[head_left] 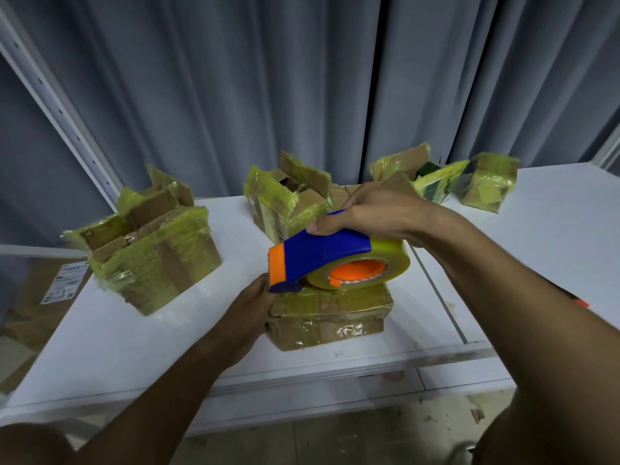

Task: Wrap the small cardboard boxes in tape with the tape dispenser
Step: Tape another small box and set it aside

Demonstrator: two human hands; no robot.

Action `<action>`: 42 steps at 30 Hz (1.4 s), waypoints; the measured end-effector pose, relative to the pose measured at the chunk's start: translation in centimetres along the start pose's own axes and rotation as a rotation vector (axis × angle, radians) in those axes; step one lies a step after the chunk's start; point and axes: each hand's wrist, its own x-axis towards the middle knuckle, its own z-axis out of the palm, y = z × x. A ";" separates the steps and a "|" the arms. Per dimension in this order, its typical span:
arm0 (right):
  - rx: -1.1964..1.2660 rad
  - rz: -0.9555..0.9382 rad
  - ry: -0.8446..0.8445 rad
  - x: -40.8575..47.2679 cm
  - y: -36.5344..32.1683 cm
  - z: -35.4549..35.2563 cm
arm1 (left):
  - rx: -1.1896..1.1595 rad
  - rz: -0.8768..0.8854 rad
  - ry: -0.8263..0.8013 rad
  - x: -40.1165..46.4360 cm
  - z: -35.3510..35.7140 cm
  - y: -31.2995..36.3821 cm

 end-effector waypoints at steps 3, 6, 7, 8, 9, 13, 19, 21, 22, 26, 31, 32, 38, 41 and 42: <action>-0.004 -0.001 -0.009 0.2 0.0 0.1 | 0.060 0.085 -0.044 -0.6 -0.2 0.3; -0.028 -0.015 0.011 0.0 0.0 0.2 | 0.112 0.127 -0.017 -0.8 -0.5 0.4; -0.039 -0.019 0.011 -0.1 -0.1 0.3 | 0.133 0.135 -0.004 -0.8 -0.4 0.4; -0.049 -0.019 0.008 -0.2 -0.2 0.3 | 0.146 0.141 -0.005 -0.8 -0.5 0.3; -0.057 -0.017 0.003 -0.3 -0.3 0.2 | 0.155 0.144 -0.012 -0.9 -0.4 0.3; -0.106 -0.002 -0.004 -0.8 -0.2 -0.2 | 0.158 0.153 -0.032 -1.0 0.0 0.4; -0.154 0.035 0.070 -2.4 0.3 -2.4 | 0.177 0.162 0.032 -1.3 0.3 0.5; -0.106 0.076 0.107 -3.4 1.4 -4.5 | 0.147 0.144 0.051 -1.4 0.1 0.6; -0.089 0.084 0.098 -3.9 1.9 -5.1 | 0.136 0.138 0.051 -1.4 0.0 0.5; -0.052 0.104 0.038 -4.5 3.9 -5.1 | 0.105 0.137 0.036 -1.5 0.3 0.8; -0.039 0.128 0.045 -4.5 5.3 -5.0 | 0.413 0.367 0.121 -1.4 0.9 1.2; -0.038 0.130 0.047 -4.4 5.5 -4.9 | 0.563 0.503 0.175 -1.5 0.9 1.4; -0.075 0.137 0.050 -3.9 5.3 -4.7 | 1.196 0.904 0.155 -3.1 3.7 1.5; -0.061 0.130 0.056 -3.8 5.2 -4.6 | 1.391 0.850 0.083 -3.1 4.3 0.0; -0.053 0.132 0.059 -3.7 5.3 -4.5 | 1.478 0.839 0.069 -2.8 4.0 -0.3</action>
